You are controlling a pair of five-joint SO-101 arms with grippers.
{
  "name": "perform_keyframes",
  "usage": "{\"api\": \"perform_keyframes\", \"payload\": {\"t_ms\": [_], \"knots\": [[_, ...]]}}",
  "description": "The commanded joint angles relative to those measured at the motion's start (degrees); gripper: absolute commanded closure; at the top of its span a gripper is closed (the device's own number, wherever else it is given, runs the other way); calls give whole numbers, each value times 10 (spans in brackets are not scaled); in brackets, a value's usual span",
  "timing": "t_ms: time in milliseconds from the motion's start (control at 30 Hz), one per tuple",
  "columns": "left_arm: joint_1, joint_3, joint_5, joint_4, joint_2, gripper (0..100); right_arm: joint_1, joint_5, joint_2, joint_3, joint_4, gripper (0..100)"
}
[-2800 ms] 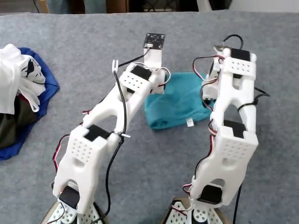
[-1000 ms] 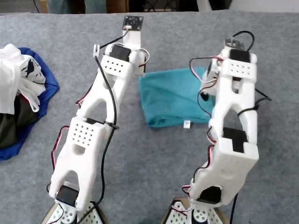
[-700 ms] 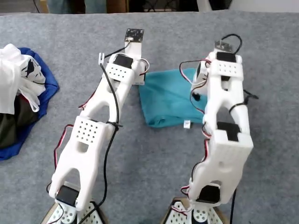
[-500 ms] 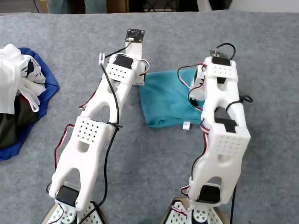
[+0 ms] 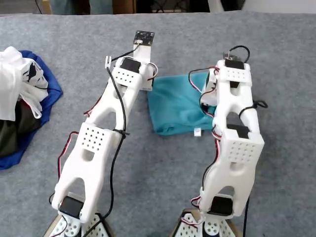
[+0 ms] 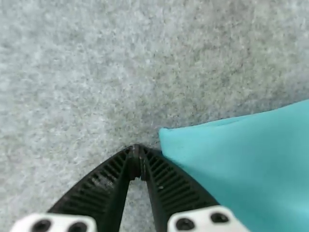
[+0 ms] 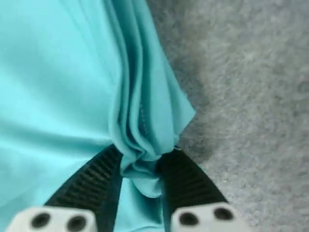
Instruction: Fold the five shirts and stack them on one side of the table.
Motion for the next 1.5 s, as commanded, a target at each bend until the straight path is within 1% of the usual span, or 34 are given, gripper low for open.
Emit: {"api": "perform_keyframes", "payload": {"t_ms": [0, 200, 267, 400, 600, 733, 867, 1033, 1167, 1333, 1467], "knots": [[-2, -24, -3, 4, -5, 967, -8, -4, 29, -15, 14, 985], [-14, -24, 0, 5, -5, 970, -22, -2, 14, -84, 58, 985], [-29, -29, 0, 24, -6, 970, -39, 0, 6, -124, 81, 985], [-79, -94, 1, 100, -17, 970, -69, 2, 4, -200, 120, 985], [-164, -216, -4, 170, -17, 970, -95, 27, 2, -255, 140, 985], [-202, -219, -23, 188, -8, 970, -91, 31, 2, -274, 141, 985], [-227, -224, -24, 200, 3, 970, -91, 55, 0, -274, 152, 985], [-235, -221, -23, 200, 8, 970, -67, 68, 0, -285, 160, 985], [-233, -219, -21, 200, 8, 970, -47, 98, 0, -312, 183, 985], [-233, -219, -20, 200, 8, 970, -18, 114, 3, -329, 185, 985], [-233, -219, -20, 200, 8, 970, -10, 139, 1, -333, 185, 985]]}}
